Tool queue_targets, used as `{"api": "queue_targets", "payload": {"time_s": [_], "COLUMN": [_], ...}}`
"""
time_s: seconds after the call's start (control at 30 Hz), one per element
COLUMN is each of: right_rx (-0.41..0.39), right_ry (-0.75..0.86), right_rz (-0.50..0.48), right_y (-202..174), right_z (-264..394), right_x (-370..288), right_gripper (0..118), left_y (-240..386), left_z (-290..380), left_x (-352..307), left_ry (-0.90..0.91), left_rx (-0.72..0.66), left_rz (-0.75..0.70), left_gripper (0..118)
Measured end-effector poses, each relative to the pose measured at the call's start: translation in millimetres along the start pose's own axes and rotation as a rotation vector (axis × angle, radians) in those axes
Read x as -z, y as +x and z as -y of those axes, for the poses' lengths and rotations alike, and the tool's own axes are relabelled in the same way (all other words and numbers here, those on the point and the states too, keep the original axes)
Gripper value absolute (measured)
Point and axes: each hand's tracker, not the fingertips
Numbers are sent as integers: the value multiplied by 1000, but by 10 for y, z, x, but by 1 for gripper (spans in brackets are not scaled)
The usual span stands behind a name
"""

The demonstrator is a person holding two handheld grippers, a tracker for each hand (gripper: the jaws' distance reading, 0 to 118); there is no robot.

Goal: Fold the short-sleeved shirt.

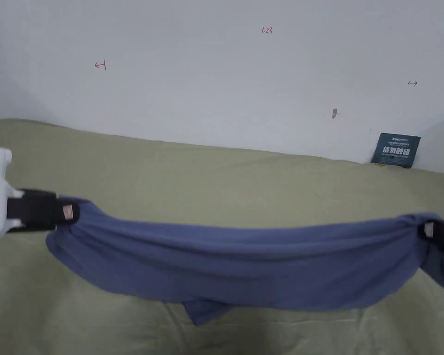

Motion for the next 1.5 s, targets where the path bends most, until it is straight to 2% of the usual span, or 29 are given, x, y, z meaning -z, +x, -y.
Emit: {"api": "queue_targets", "payload": {"time_s": [0.13,0.4,0.67,0.7,0.73,0.77,0.8,0.83,0.93,1.07,1.17,1.23,1.3,1.33,1.37,1.4,1.43,1.47,1.5], "right_rx": [32,43,-4,-16,-37,-48,-64,-82,-113,-150,-145,-153,-122,-105,-97,-93,-111,-150,-188], "right_ry": [-93,-182,-285,-299,-317,-330,-338,-344,-315,-201,-138,-63,-41,-44,-48,-54,-74,-99,-106], "right_rz": [10,19,78,88,100,112,129,157,151,242,295,307,292,292,290,291,292,311,327], "right_y": [123,152,167,151,126,95,58,15,-191,-547,-943,-1247,-1496,-1613,-1703,-1808,-1906,-1990,-2063], "right_z": [441,1047,1355,1377,1390,1393,1391,1369,1215,1028,983,1064,1208,1291,1374,1467,1569,1662,1768], "right_x": [-102,-483,-605,-605,-603,-613,-627,-656,-793,-894,-952,-1048,-1132,-1173,-1217,-1260,-1301,-1331,-1374], "right_gripper": [9,9,9,10,16,36,76,94,97,97,97,97,95,90,79,54,31,10,6], "left_y": [-62,-231,-223,-215,-178,-156,-138,-116,34,528,964,1232,1388,1490,1578,1707,1781,1828,1852], "left_z": [488,1373,1994,2024,2050,2058,2051,2030,1857,1514,1398,1440,1536,1593,1661,1795,1903,2001,2157], "left_x": [-84,-344,-495,-500,-504,-521,-553,-595,-763,-841,-719,-627,-533,-514,-504,-493,-472,-463,-496], "left_ry": [-82,-199,-297,-296,-286,-278,-273,-260,-157,-48,-18,5,22,20,19,26,23,13,21], "left_rx": [-14,-83,-104,-97,-96,-107,-117,-120,-72,110,211,215,196,189,191,202,223,237,230], "left_rz": [-9,-7,-17,-14,-33,-78,-119,-142,-158,-292,-316,-347,-328,-299,-291,-286,-284,-292,-297], "left_gripper": [0,0,1,9,23,52,93,106,105,105,105,105,101,92,76,35,0,0,0]}}
